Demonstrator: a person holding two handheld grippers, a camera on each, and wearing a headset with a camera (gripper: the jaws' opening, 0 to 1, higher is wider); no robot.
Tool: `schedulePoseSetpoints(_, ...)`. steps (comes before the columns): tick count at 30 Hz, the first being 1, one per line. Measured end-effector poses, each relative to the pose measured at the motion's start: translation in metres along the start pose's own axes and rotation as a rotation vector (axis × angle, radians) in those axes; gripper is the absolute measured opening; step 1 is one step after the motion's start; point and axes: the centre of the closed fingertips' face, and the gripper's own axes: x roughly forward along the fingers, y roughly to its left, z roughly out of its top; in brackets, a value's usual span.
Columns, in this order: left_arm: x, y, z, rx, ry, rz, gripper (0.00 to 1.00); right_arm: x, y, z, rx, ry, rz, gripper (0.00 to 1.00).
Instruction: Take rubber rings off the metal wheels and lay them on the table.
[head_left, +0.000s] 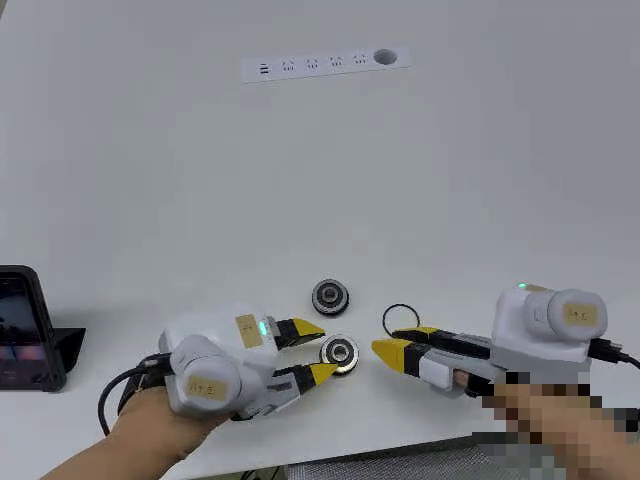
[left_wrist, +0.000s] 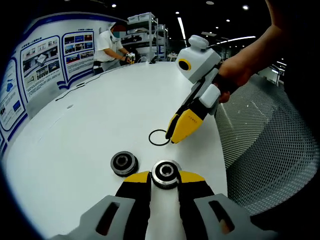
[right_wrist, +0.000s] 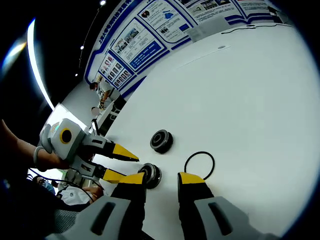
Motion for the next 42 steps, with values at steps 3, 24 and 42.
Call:
schedulePoseSetpoints(3,0.004,-0.001,-0.001,0.012,0.011,-0.008,0.21,0.001,0.001,0.0,0.002,0.002,0.006,0.26)
schedulePoseSetpoints(24,0.013,-0.002,-0.003,0.027,0.04,-0.037,0.14,0.017,0.013,-0.012,0.076,0.03,0.07,0.25)
schedulePoseSetpoints(42,0.013,-0.002,-0.003,0.006,0.025,-0.024,0.13,0.031,0.019,-0.016,0.152,0.047,0.117,0.25)
